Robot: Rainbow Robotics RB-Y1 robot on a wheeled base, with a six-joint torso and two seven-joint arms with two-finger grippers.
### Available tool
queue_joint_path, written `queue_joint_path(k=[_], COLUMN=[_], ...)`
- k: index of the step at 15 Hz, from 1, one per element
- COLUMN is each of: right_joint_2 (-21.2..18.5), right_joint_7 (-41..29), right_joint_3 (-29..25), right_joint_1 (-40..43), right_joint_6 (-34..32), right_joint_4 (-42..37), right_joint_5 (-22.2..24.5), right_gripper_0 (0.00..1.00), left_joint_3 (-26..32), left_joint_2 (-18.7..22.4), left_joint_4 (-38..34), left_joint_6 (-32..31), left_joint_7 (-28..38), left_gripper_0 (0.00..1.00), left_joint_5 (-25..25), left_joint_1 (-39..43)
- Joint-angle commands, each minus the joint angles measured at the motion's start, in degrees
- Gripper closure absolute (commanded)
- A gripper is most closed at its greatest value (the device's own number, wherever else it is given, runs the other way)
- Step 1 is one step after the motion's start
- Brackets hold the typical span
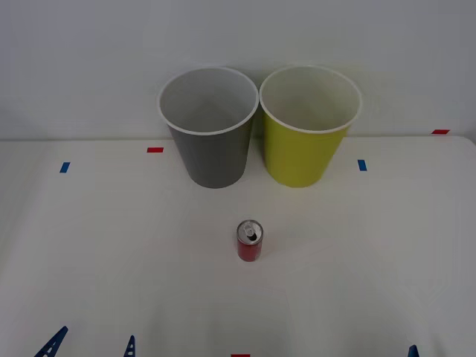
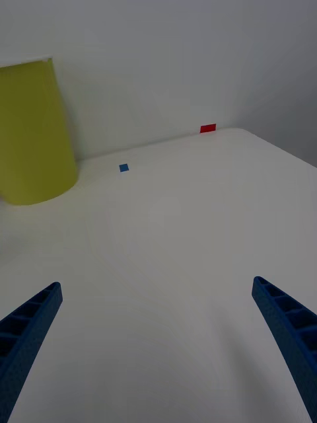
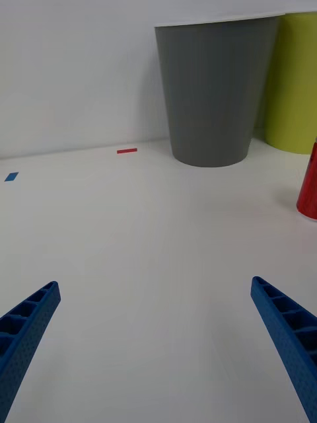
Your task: Put cans in the gray bin and PET bottles in the light green bin.
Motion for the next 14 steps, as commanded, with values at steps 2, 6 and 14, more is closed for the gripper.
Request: queue_joint_path(k=[2,6,14], right_joint_2=[0.0,0.0,0.0], right_joint_7=[0.0,0.0,0.0], right_joint_3=[0.0,0.0,0.0], right_joint_1=[0.0,0.0,0.0], right_joint_6=[0.0,0.0,0.0], right_joint_4=[0.0,0.0,0.0], right_joint_5=[0.0,0.0,0.0], right_gripper_0=[0.0,0.0,0.0], left_joint_3=[0.0,0.0,0.0], left_joint_2=[0.0,0.0,0.0], left_joint_4=[0.0,0.0,0.0], left_joint_6=[0.0,0.0,0.0], left_joint_7=[0.0,0.0,0.0], left_gripper_0=[0.0,0.0,0.0], left_joint_5=[0.0,0.0,0.0], left_joint_1=[0.0,0.0,0.0])
